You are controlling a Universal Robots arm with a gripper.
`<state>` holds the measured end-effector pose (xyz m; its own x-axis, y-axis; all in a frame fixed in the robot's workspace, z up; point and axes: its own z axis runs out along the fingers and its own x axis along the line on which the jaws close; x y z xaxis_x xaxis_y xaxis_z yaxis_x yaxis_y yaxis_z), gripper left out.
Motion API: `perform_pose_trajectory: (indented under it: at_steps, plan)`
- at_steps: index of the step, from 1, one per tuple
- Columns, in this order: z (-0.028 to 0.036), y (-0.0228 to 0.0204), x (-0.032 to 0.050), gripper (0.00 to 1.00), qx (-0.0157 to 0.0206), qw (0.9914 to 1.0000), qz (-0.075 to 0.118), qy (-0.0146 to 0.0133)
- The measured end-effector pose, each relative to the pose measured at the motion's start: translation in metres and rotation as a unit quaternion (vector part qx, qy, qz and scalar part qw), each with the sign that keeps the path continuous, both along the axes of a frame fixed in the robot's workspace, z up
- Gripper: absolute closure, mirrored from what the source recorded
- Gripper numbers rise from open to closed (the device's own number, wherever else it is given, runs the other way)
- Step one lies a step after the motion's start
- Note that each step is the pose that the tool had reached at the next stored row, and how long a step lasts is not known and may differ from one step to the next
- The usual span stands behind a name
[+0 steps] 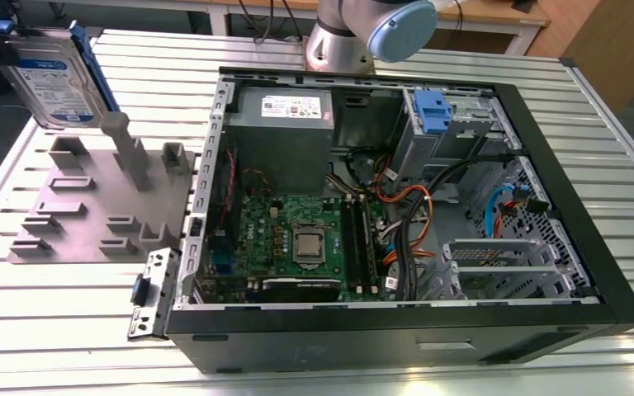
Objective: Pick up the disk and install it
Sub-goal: 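Pick up the disk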
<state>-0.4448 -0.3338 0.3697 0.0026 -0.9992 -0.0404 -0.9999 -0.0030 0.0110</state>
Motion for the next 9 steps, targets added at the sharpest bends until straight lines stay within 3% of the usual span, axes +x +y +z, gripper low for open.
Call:
perform_pose_trajectory:
  at_steps: [9]
  plan:
    - [0.0029, 0.0000, 0.0000, 0.64, -0.0001, 1.00000, 0.000, 0.0001]
